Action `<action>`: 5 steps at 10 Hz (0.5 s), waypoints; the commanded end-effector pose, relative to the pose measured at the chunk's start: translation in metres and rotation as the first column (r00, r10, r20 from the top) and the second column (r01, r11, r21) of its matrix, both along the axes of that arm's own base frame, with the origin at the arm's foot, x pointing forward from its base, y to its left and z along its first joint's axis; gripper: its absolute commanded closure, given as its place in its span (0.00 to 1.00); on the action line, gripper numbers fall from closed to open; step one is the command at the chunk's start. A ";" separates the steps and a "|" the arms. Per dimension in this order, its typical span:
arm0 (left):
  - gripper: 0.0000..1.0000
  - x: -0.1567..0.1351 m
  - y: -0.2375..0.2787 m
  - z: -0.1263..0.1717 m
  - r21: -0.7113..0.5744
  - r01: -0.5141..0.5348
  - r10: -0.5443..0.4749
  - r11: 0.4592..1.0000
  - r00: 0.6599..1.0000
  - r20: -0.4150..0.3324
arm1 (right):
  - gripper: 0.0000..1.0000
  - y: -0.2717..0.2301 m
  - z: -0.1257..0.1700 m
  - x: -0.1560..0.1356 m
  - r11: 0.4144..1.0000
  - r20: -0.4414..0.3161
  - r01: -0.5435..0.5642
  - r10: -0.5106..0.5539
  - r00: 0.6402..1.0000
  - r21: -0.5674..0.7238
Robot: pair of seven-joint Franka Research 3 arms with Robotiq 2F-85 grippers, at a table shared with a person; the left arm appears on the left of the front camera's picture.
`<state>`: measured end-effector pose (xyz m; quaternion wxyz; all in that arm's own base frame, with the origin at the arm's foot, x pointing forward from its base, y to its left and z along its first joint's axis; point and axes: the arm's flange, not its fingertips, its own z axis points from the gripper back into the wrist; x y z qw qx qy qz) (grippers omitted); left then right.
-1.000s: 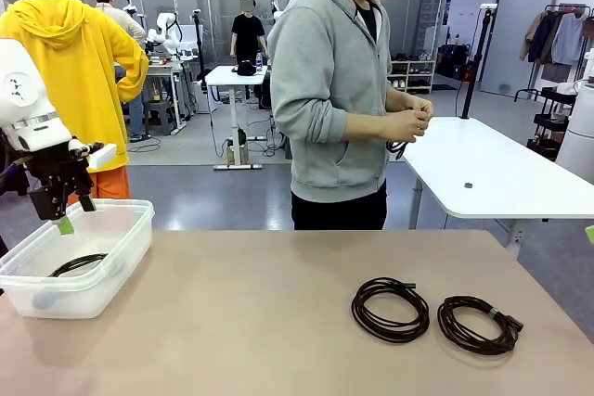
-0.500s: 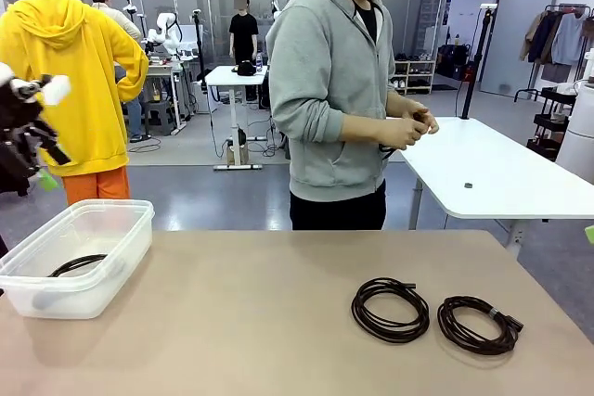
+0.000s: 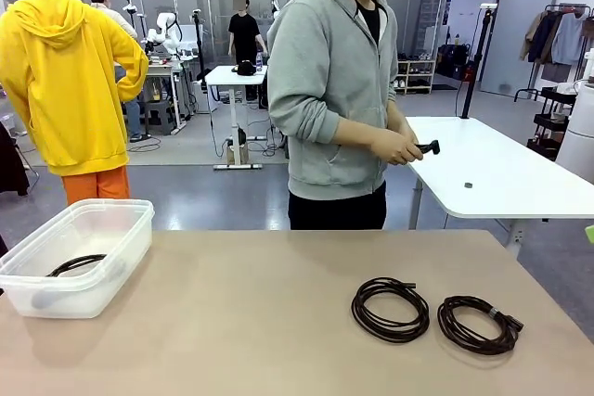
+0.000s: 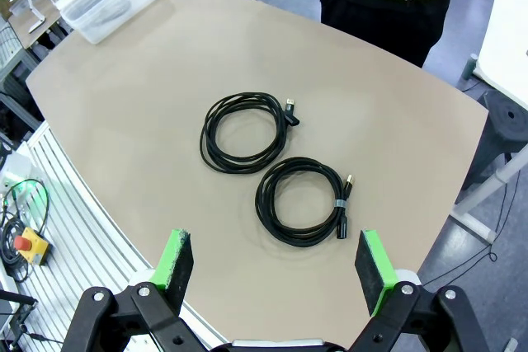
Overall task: Organize and store the cables.
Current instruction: Place the Power Cable into the Organizing box.
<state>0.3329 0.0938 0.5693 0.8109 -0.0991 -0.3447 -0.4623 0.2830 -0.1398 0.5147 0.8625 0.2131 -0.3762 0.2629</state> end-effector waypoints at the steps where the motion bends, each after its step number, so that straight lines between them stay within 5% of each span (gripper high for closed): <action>1: 0.00 -0.024 -0.027 -0.008 -0.039 -0.051 0.050 0.998 0.998 -0.026 | 0.00 -0.002 0.001 -0.001 1.000 0.011 -0.015 0.015 1.000 0.000; 3: 0.00 -0.047 -0.019 -0.006 -0.050 -0.161 0.159 0.986 0.986 -0.057 | 0.00 -0.002 0.001 -0.001 1.000 0.011 -0.015 0.015 1.000 0.000; 5: 0.00 -0.038 -0.012 -0.010 -0.034 -0.144 0.141 0.989 0.988 -0.068 | 0.00 -0.002 0.001 -0.001 1.000 0.011 -0.015 0.015 1.000 0.000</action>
